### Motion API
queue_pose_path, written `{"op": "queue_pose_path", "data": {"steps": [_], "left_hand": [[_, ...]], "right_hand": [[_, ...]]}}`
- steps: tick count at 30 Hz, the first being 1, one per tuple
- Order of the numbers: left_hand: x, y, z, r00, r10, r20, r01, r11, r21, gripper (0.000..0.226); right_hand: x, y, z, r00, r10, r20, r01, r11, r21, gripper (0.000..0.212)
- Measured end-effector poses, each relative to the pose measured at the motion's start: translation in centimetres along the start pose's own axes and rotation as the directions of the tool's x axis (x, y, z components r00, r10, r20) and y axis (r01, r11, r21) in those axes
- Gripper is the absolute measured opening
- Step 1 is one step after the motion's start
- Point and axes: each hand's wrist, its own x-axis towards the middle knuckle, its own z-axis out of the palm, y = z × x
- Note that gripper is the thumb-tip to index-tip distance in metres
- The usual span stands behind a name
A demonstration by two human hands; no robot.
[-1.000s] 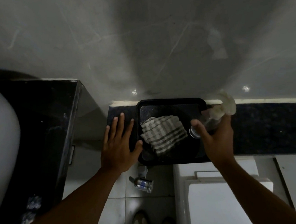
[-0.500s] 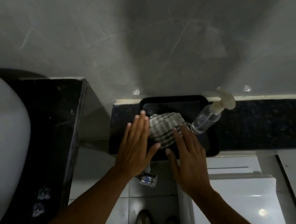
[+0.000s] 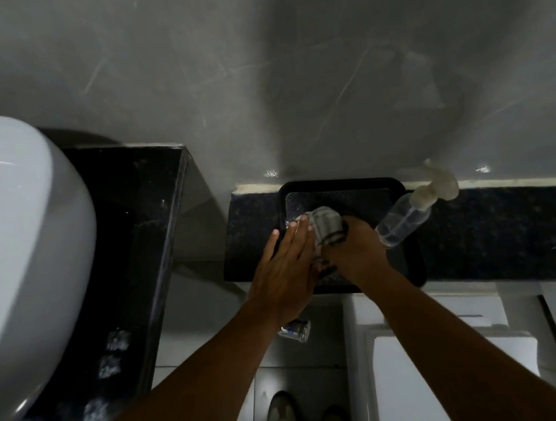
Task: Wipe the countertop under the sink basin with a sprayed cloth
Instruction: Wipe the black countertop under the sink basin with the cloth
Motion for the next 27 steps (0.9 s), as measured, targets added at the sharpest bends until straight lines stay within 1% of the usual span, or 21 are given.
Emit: {"op": "queue_pose_path", "data": {"steps": [1,2,4,6,7,9,11,13,15,16,17,18,19,20,21,22,24,27], "left_hand": [[-0.3,-0.1,-0.1,1.0,-0.006,-0.019,0.006,1.0,-0.011,0.065],[-0.8,0.0,-0.3,0.999,-0.013,-0.053,0.011,1.0,-0.023,0.063],[-1.7,0.1,-1.0,0.991,-0.026,-0.128,0.02,0.999,-0.045,0.06],[-2.4,0.5,-2.4,0.982,-0.053,-0.179,0.045,0.998,-0.046,0.059],[-2.9,0.7,-3.4,0.979,-0.082,-0.187,0.078,0.996,-0.032,0.06],[-4.2,1.1,-5.9,0.97,-0.161,-0.182,0.163,0.987,-0.003,0.064],[-6.8,1.5,-9.1,0.946,-0.254,-0.2,0.266,0.963,0.033,0.069],[-10.8,1.7,-12.5,0.921,-0.282,-0.27,0.313,0.947,0.078,0.074],[-15.6,1.2,-16.0,0.911,-0.238,-0.338,0.286,0.953,0.1,0.074],[-18.1,0.5,-17.5,0.909,-0.205,-0.364,0.264,0.957,0.122,0.072],[-20.6,-0.4,-18.7,0.91,-0.191,-0.369,0.26,0.954,0.149,0.071],[-23.0,-1.4,-19.8,0.911,-0.211,-0.354,0.286,0.942,0.174,0.07],[-25.8,-2.8,-21.0,0.91,-0.267,-0.316,0.338,0.921,0.196,0.072],[-27.8,-4.0,-21.5,0.904,-0.337,-0.264,0.392,0.9,0.192,0.076],[-29.9,-5.2,-22.1,0.889,-0.409,-0.207,0.445,0.878,0.176,0.08],[-31.7,-6.4,-22.6,0.876,-0.457,-0.152,0.478,0.864,0.155,0.083],[-33.4,-8.4,-23.2,0.875,-0.479,-0.078,0.485,0.865,0.127,0.084],[-32.9,-10.3,-23.6,0.912,-0.41,-0.023,0.408,0.898,0.165,0.082]], "right_hand": [[-0.2,-0.3,-0.2,0.998,-0.012,0.053,0.007,0.995,0.095,0.039],[-0.5,-0.7,-0.5,0.995,-0.022,0.092,0.005,0.983,0.182,0.036],[-1.5,-1.4,-0.9,0.99,-0.058,0.132,0.017,0.958,0.287,0.04],[-2.6,-2.3,-1.2,0.984,-0.116,0.137,0.054,0.92,0.389,0.045],[-3.3,-2.8,-1.3,0.98,-0.151,0.132,0.083,0.903,0.421,0.047],[-4.7,-4.2,-1.4,0.967,-0.235,0.099,0.173,0.888,0.426,0.05],[-6.7,-6.4,-1.3,0.933,-0.357,0.05,0.307,0.86,0.409,0.046],[-9.2,-8.8,-0.7,0.865,-0.502,-0.02,0.477,0.807,0.348,0.042],[-12.1,-11.4,1.0,0.752,-0.656,-0.069,0.652,0.725,0.222,0.048],[-13.3,-12.5,2.3,0.696,-0.717,-0.047,0.712,0.68,0.175,0.054],[-14.5,-13.3,3.8,0.652,-0.757,0.035,0.749,0.651,0.124,0.059],[-15.7,-13.7,5.5,0.614,-0.774,0.154,0.779,0.626,0.042,0.064],[-17.0,-14.0,7.4,0.581,-0.764,0.281,0.805,0.589,-0.067,0.068],[-17.7,-13.5,9.1,0.582,-0.715,0.388,0.809,0.557,-0.186,0.073],[-18.4,-13.1,10.5,0.591,-0.671,0.447,0.805,0.529,-0.269,0.08],[-19.1,-12.8,11.6,0.61,-0.648,0.455,0.791,0.524,-0.315,0.084],[-19.9,-12.5,12.7,0.651,-0.655,0.384,0.759,0.549,-0.349,0.086],[-20.3,-12.4,13.0,0.65,-0.677,0.346,0.756,0.525,-0.391,0.076]]}}
